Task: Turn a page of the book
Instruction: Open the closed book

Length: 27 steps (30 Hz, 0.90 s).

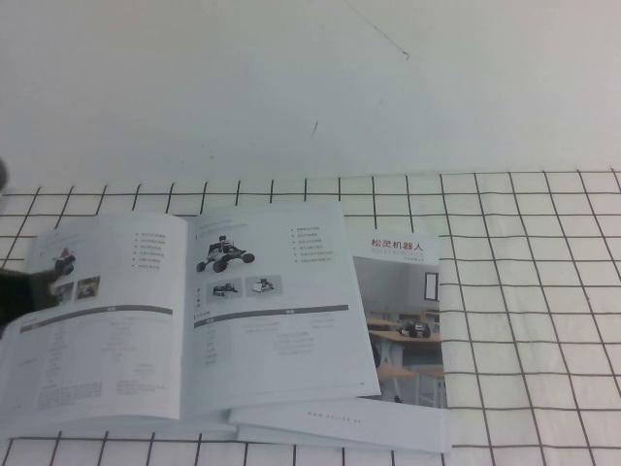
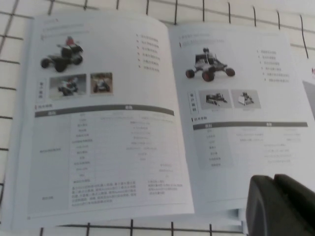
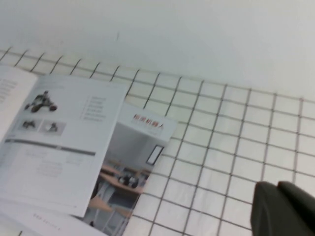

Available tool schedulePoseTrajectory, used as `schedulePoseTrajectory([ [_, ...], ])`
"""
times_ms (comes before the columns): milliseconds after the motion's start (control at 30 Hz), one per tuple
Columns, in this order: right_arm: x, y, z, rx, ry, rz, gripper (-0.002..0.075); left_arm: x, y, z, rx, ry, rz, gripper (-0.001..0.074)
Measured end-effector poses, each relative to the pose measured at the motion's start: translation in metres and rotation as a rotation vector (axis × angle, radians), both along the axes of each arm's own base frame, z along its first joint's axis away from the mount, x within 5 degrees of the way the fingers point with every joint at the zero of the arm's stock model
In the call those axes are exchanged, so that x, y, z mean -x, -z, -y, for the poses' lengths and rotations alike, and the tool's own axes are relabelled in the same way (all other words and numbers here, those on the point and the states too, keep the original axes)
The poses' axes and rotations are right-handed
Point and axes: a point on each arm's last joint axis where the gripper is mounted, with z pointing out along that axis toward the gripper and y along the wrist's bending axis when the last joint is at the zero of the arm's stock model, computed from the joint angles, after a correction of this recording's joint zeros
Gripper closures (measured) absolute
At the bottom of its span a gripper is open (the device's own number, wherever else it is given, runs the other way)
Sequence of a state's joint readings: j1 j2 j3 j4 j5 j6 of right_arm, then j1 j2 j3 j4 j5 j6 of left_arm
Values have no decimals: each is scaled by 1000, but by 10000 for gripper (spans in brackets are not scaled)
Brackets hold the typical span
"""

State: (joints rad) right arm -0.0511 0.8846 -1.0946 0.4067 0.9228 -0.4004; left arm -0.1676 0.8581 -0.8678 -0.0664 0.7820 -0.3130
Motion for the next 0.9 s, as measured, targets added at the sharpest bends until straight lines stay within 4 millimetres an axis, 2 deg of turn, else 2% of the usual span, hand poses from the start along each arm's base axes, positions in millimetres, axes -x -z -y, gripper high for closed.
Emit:
schedulePoseTrajectory([
  [167, -55, 31, -7, -48, -124, -137, 729, -34, 23, 9, 2, 29, -101, 738],
  [300, -82, 54, -16, -101, -220, -210, 729, -58, 44, 13, -8, 30, -174, 737],
  [400, -91, 67, -30, -124, -272, -225, 729, -71, 58, 15, -19, 34, -211, 737],
  [600, -88, 96, -70, -120, -326, -195, 729, -96, 88, 21, -110, 148, -259, 737],
  [733, -90, 119, -90, -107, -346, -227, 728, -107, 104, 25, -133, 216, -284, 737],
  [900, -103, 150, -113, -91, -362, -300, 727, -116, 125, 28, -120, 224, -345, 737],
])
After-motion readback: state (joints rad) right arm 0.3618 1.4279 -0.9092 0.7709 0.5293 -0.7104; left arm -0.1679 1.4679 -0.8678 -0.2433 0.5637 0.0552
